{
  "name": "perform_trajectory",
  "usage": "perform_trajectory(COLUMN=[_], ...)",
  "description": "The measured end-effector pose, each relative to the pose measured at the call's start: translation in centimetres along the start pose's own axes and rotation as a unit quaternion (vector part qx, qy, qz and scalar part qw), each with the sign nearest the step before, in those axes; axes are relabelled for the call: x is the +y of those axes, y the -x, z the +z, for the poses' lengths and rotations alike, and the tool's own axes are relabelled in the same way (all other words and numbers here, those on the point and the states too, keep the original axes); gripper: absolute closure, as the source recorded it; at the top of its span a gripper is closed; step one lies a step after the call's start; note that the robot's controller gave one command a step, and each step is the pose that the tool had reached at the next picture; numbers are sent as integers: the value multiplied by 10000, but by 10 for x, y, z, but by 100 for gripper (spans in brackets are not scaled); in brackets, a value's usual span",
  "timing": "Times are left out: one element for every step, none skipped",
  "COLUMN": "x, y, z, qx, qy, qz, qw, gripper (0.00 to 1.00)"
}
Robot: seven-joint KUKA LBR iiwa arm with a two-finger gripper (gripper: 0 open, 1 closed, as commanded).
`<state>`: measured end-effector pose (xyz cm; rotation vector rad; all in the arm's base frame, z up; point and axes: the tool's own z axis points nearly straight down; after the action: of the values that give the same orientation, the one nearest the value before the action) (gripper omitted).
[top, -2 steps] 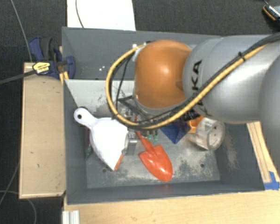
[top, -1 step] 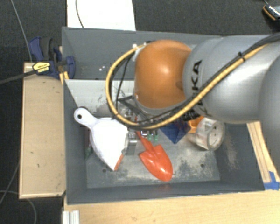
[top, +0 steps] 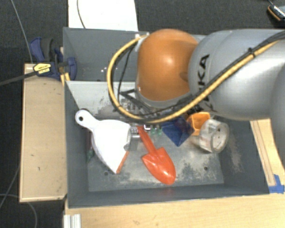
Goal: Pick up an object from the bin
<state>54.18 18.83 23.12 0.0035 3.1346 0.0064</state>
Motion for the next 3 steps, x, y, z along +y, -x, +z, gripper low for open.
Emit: perform_trajectory(x=[1,-54,-62], y=[-5,-30,13], z=[-22,42,35], qx=[-3,16,-69], qy=[4,-9,31], qz=[276,-31,257], qw=[9996,10000,9996], gripper=[0,0,0])
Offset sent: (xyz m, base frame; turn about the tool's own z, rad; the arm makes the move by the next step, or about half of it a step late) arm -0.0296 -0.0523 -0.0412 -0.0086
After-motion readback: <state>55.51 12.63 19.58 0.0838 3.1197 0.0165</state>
